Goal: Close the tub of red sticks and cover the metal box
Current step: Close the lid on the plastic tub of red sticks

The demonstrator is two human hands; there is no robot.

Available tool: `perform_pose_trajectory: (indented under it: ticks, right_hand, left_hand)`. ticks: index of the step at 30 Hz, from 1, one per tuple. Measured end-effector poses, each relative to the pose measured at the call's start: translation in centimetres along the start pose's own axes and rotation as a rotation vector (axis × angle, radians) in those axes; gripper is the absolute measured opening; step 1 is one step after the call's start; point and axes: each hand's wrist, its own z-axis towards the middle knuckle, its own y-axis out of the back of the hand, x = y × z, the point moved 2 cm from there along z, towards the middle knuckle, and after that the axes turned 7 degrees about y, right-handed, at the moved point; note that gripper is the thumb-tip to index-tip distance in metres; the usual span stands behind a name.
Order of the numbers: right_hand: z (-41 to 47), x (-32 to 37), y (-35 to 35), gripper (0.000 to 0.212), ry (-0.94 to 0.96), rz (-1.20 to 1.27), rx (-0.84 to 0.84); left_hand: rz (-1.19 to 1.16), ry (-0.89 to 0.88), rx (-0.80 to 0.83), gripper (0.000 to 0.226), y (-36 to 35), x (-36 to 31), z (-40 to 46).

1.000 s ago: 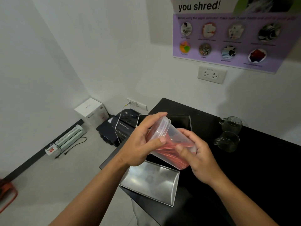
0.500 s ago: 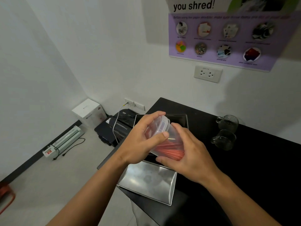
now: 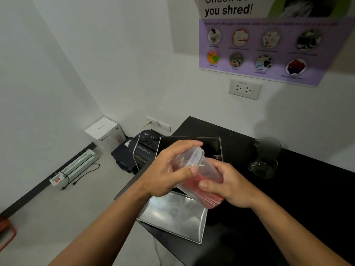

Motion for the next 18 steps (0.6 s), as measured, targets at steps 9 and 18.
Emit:
perform_pose_trajectory:
  ticks: [9,18]
  right_hand:
    - [0.1,0.0,-1.0,0.077,0.082,-0.446,-0.094]
    - [-0.2,-0.9,0.0,0.081,0.115,-0.322,-0.117]
  left_hand:
    - [-0.047,0.057,0.021,0.064,-0.9,0.9,-0.2]
    - [-0.003,0.119,-0.111,0.06,-0.5,1.8,-0.3]
